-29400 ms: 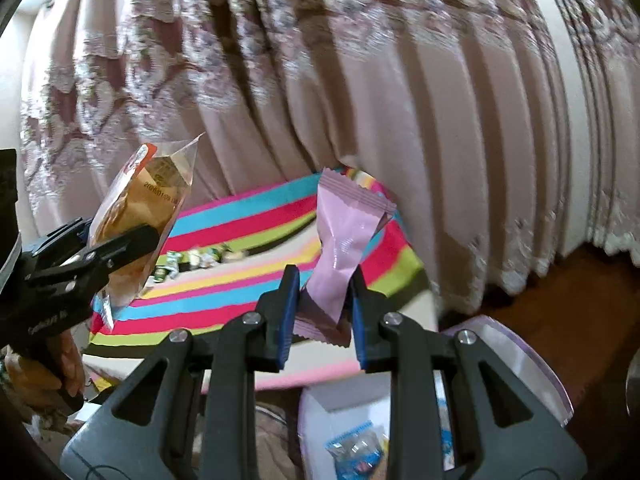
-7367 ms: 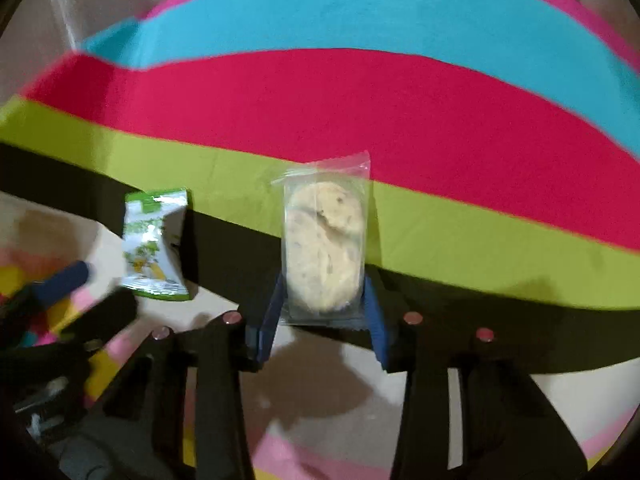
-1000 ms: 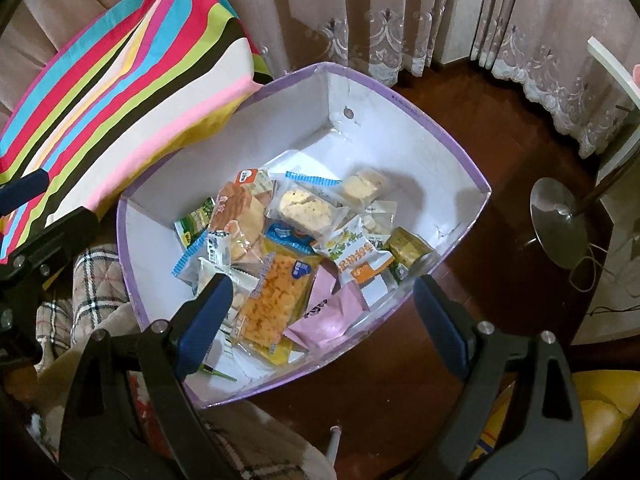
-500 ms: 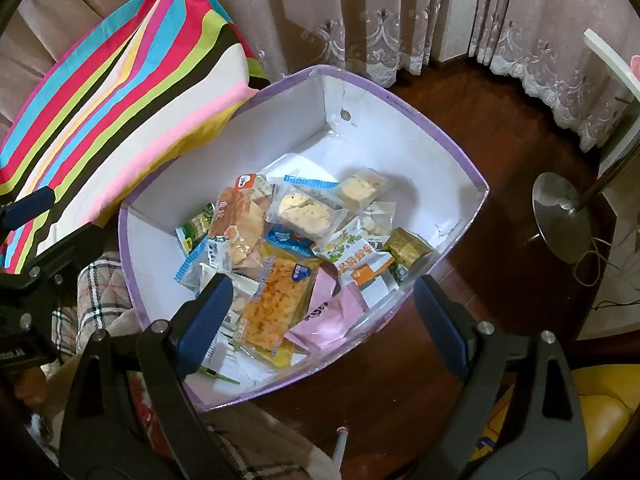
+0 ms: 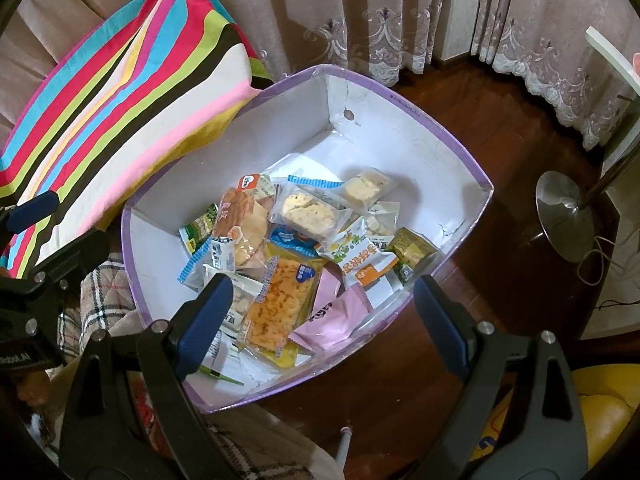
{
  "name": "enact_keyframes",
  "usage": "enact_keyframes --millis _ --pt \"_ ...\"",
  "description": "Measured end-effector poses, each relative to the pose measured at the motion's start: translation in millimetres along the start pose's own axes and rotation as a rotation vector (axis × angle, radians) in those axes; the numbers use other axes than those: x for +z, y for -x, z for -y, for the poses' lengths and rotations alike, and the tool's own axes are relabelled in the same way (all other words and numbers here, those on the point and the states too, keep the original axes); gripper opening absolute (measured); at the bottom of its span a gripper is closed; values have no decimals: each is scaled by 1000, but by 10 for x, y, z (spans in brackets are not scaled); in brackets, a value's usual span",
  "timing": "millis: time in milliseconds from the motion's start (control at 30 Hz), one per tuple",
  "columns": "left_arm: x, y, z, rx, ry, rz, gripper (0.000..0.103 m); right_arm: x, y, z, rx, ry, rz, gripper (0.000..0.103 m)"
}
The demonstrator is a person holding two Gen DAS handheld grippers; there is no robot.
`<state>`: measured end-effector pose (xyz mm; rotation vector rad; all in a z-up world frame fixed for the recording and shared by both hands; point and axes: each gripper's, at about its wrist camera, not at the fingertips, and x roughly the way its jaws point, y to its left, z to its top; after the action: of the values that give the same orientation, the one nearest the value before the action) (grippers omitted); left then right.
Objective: Organize snacks
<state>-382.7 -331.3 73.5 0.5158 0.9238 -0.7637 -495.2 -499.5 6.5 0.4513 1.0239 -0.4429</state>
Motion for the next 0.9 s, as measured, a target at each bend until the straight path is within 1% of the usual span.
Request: enact_keyframes --millis 400,900 --pt "-13 0 -3 -13 -3 -4 103 -3 -26 5 6 -1 -7 93" --pt "-19 -4 0 -7 -5 -5 103 -9 -40 26 11 -9 -12 93"
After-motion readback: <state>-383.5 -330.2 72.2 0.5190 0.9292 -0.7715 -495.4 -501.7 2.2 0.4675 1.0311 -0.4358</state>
